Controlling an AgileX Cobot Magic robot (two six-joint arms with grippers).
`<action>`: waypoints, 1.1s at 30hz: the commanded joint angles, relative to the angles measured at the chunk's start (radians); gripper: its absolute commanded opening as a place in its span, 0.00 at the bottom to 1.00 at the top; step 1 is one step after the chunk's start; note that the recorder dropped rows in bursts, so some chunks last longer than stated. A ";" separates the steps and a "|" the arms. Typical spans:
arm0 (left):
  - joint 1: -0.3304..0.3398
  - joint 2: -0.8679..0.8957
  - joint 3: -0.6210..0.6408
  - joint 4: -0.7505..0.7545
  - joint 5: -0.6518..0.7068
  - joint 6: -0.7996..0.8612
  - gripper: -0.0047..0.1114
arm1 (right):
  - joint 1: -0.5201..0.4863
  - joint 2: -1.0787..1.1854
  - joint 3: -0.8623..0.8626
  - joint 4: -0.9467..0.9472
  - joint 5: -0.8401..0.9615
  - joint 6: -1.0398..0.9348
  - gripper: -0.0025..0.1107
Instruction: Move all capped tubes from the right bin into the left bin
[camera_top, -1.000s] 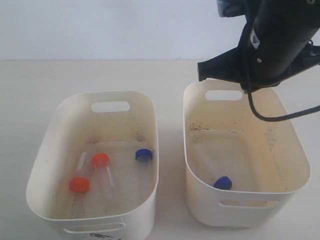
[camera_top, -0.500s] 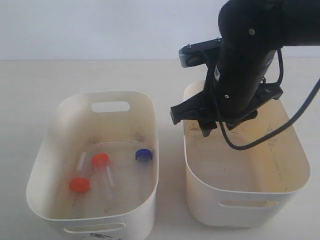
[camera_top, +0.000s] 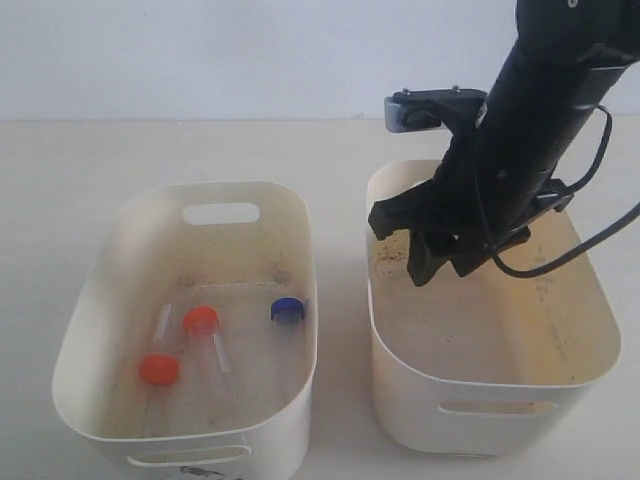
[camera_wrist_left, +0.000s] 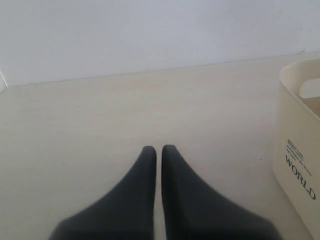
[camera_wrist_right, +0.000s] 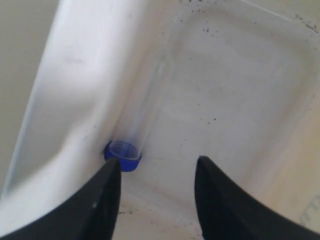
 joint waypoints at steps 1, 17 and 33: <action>0.001 -0.002 -0.004 -0.007 -0.015 -0.012 0.08 | -0.011 0.004 0.000 0.022 -0.019 -0.075 0.42; 0.001 -0.002 -0.004 -0.007 -0.015 -0.012 0.08 | -0.011 0.183 0.000 0.141 -0.063 -0.192 0.42; 0.001 -0.002 -0.004 -0.007 -0.015 -0.012 0.08 | -0.013 0.140 0.000 0.136 -0.053 -0.132 0.29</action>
